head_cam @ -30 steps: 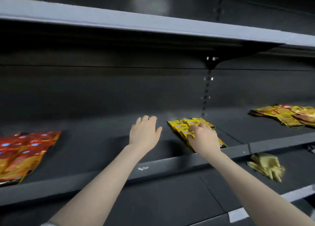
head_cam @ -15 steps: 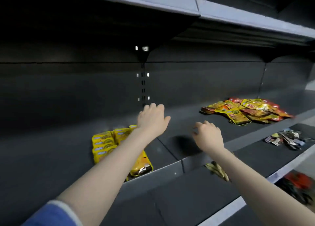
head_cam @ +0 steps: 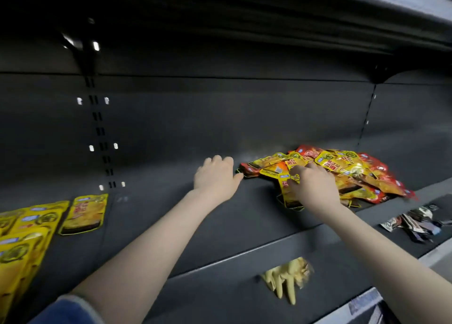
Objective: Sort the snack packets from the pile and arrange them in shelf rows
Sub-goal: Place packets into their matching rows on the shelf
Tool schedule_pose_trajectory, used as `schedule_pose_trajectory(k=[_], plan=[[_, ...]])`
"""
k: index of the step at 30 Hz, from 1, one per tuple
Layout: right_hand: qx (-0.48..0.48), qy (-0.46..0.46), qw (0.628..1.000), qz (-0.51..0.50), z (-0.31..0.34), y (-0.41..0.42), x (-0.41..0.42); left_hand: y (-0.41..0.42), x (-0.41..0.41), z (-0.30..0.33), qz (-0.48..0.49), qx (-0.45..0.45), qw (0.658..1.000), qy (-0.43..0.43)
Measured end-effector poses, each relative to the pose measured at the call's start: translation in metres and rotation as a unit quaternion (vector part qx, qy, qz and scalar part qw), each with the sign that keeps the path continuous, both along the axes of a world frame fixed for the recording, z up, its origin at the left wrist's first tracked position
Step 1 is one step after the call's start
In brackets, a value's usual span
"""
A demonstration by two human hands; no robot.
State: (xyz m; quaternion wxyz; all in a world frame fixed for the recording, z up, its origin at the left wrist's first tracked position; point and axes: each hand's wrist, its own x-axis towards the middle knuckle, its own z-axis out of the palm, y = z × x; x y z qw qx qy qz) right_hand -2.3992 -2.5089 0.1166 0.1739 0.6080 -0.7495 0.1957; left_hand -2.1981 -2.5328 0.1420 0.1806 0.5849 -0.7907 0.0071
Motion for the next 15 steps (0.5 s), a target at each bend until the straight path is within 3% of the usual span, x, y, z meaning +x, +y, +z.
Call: schedule_pose_trajectory(k=[7,15], plan=[[0.001,0.01,0.999,0.046,-0.002,-0.027,-0.124,-0.014,-0.118,-0.022,0.065,0.035,0.997,0.011],[0.04,-0.005,0.994,0.098,-0.01,-0.037,-0.161,-0.014,-0.179,-0.032,0.119,0.07,0.99,-0.011]])
